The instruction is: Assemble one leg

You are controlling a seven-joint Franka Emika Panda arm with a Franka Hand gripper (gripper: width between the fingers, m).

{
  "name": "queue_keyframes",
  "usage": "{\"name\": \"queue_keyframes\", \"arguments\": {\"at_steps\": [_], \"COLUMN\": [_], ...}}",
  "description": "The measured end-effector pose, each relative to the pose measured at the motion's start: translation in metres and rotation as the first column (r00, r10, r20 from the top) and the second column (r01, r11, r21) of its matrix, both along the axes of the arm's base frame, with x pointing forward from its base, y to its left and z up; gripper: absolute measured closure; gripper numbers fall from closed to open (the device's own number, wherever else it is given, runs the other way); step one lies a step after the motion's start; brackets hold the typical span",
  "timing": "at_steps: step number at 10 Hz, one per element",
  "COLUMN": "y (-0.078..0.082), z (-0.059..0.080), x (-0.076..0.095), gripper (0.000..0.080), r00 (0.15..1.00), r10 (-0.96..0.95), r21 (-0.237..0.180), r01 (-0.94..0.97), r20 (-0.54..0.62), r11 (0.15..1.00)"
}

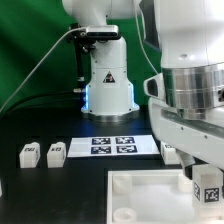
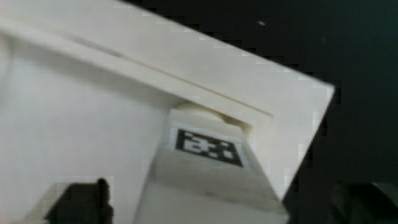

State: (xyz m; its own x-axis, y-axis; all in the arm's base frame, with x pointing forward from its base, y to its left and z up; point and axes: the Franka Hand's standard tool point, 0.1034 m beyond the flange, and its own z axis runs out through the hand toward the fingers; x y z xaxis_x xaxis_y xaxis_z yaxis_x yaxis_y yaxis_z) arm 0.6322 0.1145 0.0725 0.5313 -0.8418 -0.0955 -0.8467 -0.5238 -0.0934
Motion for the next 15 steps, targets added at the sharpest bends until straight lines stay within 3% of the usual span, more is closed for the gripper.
{"name": "queue_keyframes", "arguments": {"at_steps": [1,2,5,7,8,9,10,11,12,15], "y": [-0.0008,-0.0010,-0.0022,0.0030,0.0020,0.0016,0.0018,0.0020,-0.0002,-0.0046], "z": [0.0021,0.0013,0.0011,0.0065,0.0063,0.0050,0.0049,0.0048,0.0044,0.0031], "x": [0.0016,0.0013,0.0013,0.0009,0.0009,0.0005,0.0004,0.0004,0.0004,0.0010], "gripper": [0.0160,0.0153,0.0150,0.0150,0.0150,0.0282,0.0282,0.0457,0.0504,0.0504], "r00": [0.986,0.981,0.847,0.619,0.574,0.574,0.593,0.632,0.699,0.899], "r10": [0.163,0.193,0.527,0.783,0.817,0.816,0.803,0.772,0.713,0.436], "r21": [-0.011,-0.014,-0.048,-0.104,-0.109,-0.107,-0.105,-0.099,-0.093,-0.069], "r01": [-0.163,-0.193,-0.525,-0.777,-0.809,-0.809,-0.796,-0.766,-0.707,-0.433], "r20": [0.033,0.035,0.068,0.062,0.064,0.062,0.062,0.062,0.057,0.038], "r11": [0.987,0.981,0.850,0.621,0.577,0.578,0.596,0.635,0.701,0.899]}}
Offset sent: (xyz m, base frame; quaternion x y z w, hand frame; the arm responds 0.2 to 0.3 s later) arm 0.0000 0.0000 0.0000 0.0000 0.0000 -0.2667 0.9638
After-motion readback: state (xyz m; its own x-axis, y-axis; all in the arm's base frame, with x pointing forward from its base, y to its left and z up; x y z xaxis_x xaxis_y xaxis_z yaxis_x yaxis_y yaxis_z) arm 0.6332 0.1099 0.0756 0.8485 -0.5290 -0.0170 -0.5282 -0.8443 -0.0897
